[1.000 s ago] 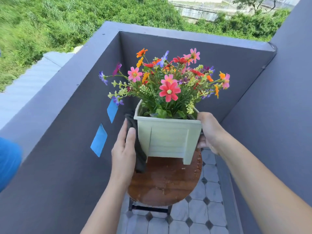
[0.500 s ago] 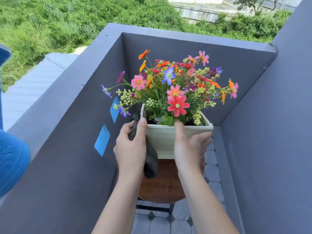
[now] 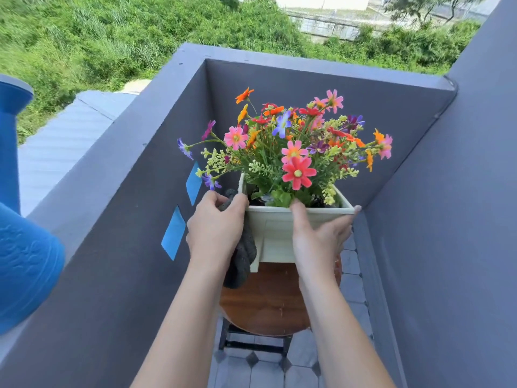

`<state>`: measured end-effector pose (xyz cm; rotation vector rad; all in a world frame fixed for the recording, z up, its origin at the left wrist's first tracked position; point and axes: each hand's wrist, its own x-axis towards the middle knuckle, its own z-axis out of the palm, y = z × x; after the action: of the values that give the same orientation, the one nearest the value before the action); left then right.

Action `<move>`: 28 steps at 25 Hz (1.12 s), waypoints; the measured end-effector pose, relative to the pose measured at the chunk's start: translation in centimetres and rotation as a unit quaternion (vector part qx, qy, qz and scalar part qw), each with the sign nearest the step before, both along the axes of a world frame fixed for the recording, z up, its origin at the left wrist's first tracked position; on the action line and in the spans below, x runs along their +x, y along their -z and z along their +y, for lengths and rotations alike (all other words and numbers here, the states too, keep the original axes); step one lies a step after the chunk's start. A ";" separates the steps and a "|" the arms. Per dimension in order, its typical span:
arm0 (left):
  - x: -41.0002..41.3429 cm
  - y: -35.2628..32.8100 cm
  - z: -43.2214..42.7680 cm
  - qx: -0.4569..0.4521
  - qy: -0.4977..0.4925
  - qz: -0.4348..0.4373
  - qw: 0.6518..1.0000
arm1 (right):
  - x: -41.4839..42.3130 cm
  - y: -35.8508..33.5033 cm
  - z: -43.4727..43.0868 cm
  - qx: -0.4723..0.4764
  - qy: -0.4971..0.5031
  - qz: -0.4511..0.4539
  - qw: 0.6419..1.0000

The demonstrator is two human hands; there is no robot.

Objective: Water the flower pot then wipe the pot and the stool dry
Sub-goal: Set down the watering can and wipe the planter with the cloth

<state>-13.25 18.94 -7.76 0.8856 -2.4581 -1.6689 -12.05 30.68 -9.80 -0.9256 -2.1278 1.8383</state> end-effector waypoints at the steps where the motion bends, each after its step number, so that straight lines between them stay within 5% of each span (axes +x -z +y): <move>1: 0.0 -0.1 -0.1 -0.008 0.004 -0.001 1.000 | 0.1 0.0 -0.1 -0.001 0.005 -0.006 1.000; 12: 1.3 0.0 0.8 -0.031 0.035 0.026 0.999 | -0.9 -2.2 -4.3 -0.112 0.060 -0.106 0.986; 18: 3.2 0.9 2.0 0.016 0.074 0.171 0.982 | -2.2 -2.9 1.1 -0.133 0.004 -0.130 0.983; 25: 3.5 4.9 3.4 -0.222 0.140 0.354 0.898 | -0.9 -3.6 4.4 -0.154 -0.165 -0.141 0.964; 28: 2.0 5.5 1.7 -0.138 0.048 0.264 0.953 | -0.8 -3.4 5.0 -0.168 -0.184 -0.141 0.958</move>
<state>-11.27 20.61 -13.26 0.2429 -2.2909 -1.3124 -12.84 35.72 -6.37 -0.9590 -2.3223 2.4435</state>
